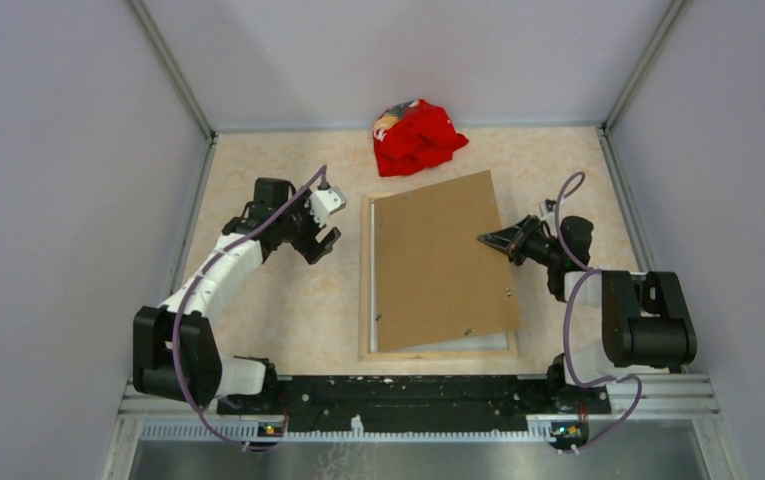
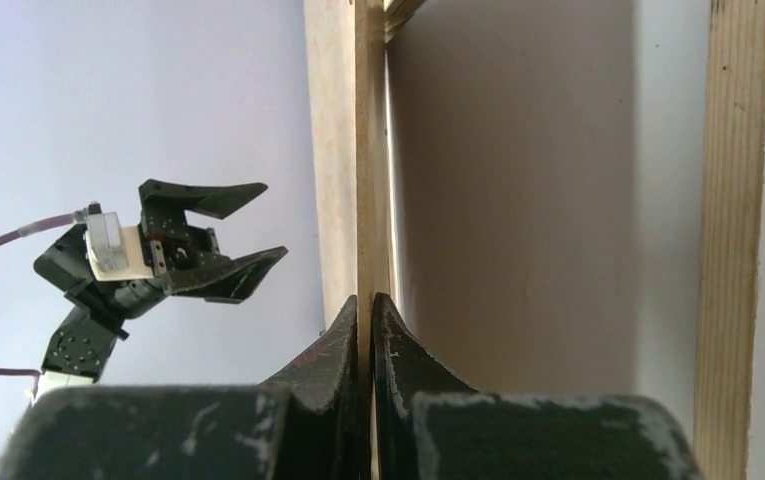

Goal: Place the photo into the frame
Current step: Turn over the photo frame item on the photo frame, then install the photo frame at the center of the board.

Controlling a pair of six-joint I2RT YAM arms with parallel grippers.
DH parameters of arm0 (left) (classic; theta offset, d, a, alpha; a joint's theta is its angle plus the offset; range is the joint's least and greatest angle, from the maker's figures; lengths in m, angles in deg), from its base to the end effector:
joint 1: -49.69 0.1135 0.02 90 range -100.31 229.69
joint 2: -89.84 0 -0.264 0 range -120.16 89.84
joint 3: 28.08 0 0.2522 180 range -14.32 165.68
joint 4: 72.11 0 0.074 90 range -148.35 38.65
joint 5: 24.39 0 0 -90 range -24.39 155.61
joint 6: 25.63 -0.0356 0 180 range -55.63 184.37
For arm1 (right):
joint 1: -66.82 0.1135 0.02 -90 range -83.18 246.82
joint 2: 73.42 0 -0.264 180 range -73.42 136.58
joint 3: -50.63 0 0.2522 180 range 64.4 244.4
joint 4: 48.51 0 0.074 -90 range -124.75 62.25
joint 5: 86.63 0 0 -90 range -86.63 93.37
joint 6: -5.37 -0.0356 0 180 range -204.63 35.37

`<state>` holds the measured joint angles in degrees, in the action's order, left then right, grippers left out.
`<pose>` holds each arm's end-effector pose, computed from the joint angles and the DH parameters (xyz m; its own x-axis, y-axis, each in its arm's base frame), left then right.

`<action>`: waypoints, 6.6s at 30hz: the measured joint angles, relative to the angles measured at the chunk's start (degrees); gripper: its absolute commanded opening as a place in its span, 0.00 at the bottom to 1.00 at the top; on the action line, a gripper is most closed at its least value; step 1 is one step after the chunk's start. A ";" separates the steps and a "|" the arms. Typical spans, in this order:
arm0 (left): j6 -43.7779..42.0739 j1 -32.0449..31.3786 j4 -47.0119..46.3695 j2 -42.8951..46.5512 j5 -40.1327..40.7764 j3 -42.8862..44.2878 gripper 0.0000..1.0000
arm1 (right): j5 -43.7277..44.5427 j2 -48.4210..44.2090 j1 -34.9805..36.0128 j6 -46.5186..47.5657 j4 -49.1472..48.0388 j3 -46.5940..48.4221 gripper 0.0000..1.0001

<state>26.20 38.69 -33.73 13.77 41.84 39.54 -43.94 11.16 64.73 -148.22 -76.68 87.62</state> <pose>0.2710 -0.0673 0.2549 -0.2876 0.6321 -0.7195 0.7925 0.5789 0.1917 0.2585 0.0168 0.1575 -0.7461 0.6349 -0.2006 0.0005 0.3018 0.9534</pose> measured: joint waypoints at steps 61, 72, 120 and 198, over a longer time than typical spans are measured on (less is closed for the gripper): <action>-1.55 -3.37 1.44 -3.72 -2.38 -2.78 0.92 | 31.43 -4.61 17.49 27.63 43.10 11.63 0.70; -1.25 -3.41 0.59 -4.24 -2.40 -3.10 0.91 | 40.17 -1.16 24.00 32.11 52.48 18.99 0.86; -2.16 -3.41 0.70 -4.31 -2.36 -4.17 0.91 | 61.42 3.76 37.24 35.54 74.60 37.31 0.99; 2.34 -2.49 7.52 -20.74 -13.73 3.15 0.07 | 47.76 16.41 67.98 21.11 18.60 20.20 0.00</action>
<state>28.54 36.19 -26.21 -6.97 28.11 42.69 3.82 27.57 132.70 -127.11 -58.08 107.81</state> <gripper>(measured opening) 0.076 0.003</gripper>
